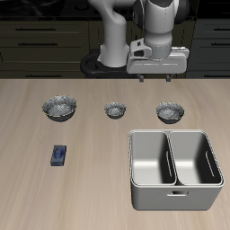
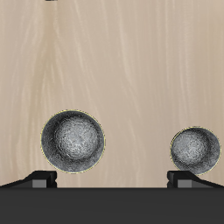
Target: Place the middle-sized bowl in the left side of the drainer
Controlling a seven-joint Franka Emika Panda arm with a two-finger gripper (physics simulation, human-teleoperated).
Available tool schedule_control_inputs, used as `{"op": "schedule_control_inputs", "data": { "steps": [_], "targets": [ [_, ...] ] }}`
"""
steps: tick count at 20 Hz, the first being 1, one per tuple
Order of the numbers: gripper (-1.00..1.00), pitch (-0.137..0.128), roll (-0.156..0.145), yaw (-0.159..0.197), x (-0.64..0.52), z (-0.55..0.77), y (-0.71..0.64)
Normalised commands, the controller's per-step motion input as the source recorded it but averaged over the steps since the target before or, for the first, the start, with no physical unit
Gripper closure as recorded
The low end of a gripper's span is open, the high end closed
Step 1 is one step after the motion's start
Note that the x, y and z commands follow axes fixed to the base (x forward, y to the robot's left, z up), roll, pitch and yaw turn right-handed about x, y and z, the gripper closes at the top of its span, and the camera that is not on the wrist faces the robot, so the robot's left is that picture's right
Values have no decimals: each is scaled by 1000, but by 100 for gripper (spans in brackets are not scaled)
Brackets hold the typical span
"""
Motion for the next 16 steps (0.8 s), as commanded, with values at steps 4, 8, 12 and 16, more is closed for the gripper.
{"op": "schedule_control_inputs", "data": {
  "steps": [4, 8, 12, 16],
  "targets": [
    [-100, -8, 42, -11, -212, -227, 25],
    [-100, -8, 12, 18, -60, -164, 16],
    [-100, 25, 5, 1, 43, -257, -15],
    [-100, 15, -10, -2, 37, -192, -1]
  ]
}}
